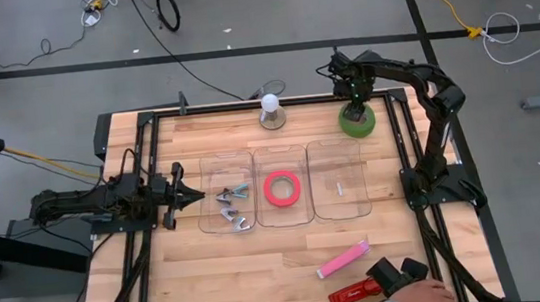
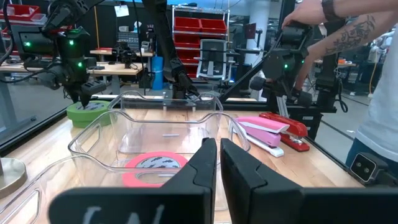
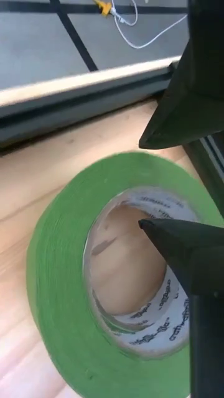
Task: Pick and place Stapler, Stapler remover, tape
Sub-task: Put the green tape into the middle transparent bin
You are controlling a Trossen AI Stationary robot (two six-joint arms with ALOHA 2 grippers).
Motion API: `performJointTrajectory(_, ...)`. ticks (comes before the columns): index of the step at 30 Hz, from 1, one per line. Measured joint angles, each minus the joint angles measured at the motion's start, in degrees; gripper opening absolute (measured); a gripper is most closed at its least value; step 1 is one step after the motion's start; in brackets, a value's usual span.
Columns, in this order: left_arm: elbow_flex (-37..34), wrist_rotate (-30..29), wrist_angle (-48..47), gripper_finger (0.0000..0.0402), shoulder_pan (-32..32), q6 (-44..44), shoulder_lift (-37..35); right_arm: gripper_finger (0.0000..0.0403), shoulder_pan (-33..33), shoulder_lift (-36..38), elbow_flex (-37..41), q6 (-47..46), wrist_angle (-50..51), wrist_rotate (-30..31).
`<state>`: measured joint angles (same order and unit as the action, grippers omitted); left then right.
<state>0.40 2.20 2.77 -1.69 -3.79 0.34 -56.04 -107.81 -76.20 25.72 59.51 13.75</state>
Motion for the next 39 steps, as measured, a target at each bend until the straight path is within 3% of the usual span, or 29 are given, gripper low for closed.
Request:
performJointTrajectory(7,-0.02,0.00,0.00,0.0025,0.00,0.00,0.00,0.0207,0.03,1.48,0.04,0.06,-0.29,0.19)
performJointTrajectory(20,-0.02,0.01,0.01,0.0025,0.00,0.00,0.01,0.0272,-0.01,1.29,1.31,1.37,-4.90,-0.92)
performJointTrajectory(32,-0.01,0.00,0.02,0.0025,0.01,0.00,0.02,0.0271,-0.01,1.24,5.45,2.16,-6.77,-1.26)
performJointTrajectory(39,-0.01,0.00,0.02,0.0025,0.00,0.00,0.02,0.0240,-0.01,1.24,6.23,1.49,-7.11,-0.87)
